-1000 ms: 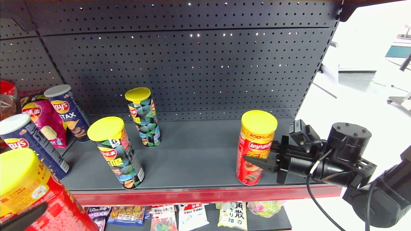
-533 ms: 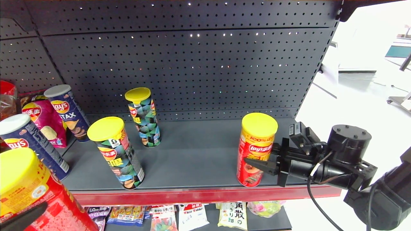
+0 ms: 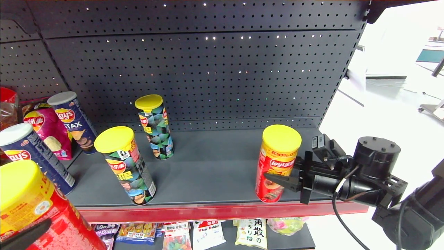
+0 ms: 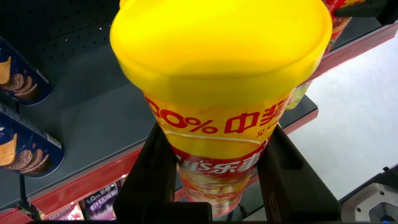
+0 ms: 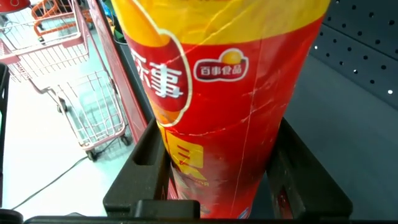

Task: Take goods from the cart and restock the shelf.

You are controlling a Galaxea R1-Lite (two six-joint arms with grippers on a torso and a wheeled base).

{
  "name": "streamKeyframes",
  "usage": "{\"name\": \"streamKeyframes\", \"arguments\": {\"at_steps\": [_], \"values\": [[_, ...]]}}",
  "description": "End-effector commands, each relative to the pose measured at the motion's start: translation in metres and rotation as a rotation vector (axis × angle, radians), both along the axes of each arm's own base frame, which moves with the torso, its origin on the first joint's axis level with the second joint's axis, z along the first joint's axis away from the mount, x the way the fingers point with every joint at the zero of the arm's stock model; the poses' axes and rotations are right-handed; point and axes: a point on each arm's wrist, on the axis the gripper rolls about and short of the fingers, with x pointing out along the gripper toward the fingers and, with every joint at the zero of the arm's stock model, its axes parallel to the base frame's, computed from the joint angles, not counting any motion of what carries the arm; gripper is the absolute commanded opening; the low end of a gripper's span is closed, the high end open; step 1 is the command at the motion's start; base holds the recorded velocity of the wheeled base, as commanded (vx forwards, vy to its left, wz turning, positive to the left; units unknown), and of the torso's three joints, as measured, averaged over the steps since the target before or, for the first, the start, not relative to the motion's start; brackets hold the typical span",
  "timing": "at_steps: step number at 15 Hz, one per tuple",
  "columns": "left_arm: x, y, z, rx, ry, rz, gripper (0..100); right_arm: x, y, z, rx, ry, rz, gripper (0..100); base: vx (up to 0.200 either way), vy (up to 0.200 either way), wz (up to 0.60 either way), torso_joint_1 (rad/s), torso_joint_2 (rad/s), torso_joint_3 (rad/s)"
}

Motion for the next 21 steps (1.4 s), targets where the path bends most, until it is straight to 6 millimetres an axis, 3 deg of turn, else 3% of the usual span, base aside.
{"name": "streamKeyframes", "arguments": {"at_steps": [1,7,8,21], "values": [[0.0000,0.0000,0.0000,0.000,0.000,0.000,0,-0.0002,0.0000,-0.0023,-0.004,0.008,0.001,0,0.000,0.000,0.00,0.000,0.00,0.000],[0.0000,0.0000,0.0000,0.000,0.000,0.000,0,-0.0016,-0.0005,-0.0048,-0.014,0.008,0.003,0,0.000,0.000,0.00,0.000,0.00,0.000],[0.0000,0.0000,0.0000,0.000,0.000,0.000,0,-0.0018,-0.0006,-0.0050,-0.014,0.010,0.003,100,0.000,0.000,0.00,0.000,0.00,0.000],[-0.0009,0.0001,0.0002,-0.001,-0.005,-0.001,0,-0.0068,-0.0098,0.0003,-0.011,0.008,-0.049,100,0.000,0.000,0.00,0.000,0.00,0.000]]}}
